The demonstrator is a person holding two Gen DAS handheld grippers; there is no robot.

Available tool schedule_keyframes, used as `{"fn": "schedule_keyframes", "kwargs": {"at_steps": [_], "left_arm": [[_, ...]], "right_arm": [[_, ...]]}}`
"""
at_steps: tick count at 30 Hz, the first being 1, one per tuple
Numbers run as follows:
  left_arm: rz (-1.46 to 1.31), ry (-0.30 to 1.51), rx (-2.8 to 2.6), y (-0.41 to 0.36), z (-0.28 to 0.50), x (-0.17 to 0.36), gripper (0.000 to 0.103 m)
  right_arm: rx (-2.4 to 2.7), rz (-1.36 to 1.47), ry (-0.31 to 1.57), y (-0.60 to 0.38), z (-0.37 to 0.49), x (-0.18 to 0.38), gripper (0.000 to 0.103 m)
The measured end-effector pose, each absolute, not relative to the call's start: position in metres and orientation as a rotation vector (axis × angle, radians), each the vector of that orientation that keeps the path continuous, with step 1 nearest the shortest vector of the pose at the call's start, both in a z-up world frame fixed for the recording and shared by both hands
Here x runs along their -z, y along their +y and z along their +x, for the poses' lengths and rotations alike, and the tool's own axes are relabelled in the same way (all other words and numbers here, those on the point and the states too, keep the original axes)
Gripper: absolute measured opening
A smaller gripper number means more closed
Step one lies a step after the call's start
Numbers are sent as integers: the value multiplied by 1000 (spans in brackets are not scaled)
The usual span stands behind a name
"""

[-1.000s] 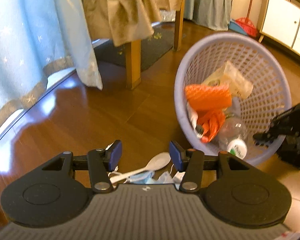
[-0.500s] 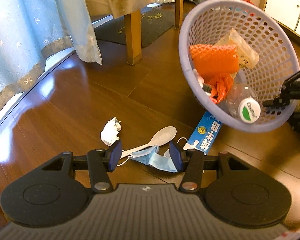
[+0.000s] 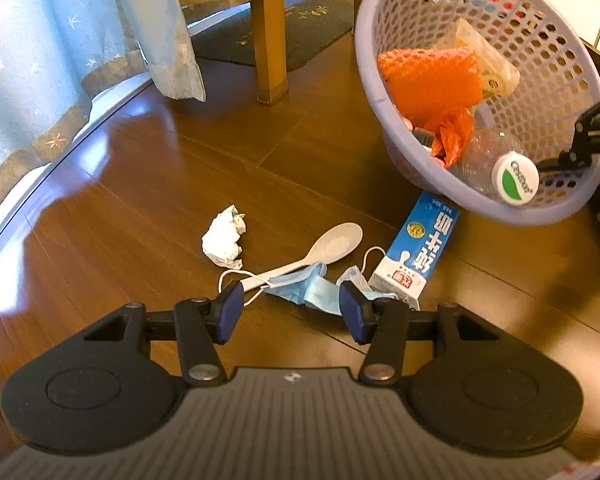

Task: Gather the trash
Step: 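Move the open left tool toward the blue face mask and milk carton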

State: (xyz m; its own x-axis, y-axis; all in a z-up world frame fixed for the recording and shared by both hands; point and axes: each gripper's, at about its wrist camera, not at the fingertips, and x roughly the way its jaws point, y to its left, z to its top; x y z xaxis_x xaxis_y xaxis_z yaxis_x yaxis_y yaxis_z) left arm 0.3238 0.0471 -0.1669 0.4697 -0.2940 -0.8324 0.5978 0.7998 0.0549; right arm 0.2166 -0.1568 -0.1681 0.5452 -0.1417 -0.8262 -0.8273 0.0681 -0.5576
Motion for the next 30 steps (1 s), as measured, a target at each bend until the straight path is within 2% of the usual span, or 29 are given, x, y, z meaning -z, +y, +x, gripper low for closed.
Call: {"fn": "schedule_keyframes", "kwargs": {"at_steps": [18,30], "left_arm": [[418,983,617,27,312,198,48],[460,951,603,10,327,203,53]], "right_arm": [[-550,-1423,924,-176,241,171,6],[-523,-1445,936,-200,267,177,6]]}}
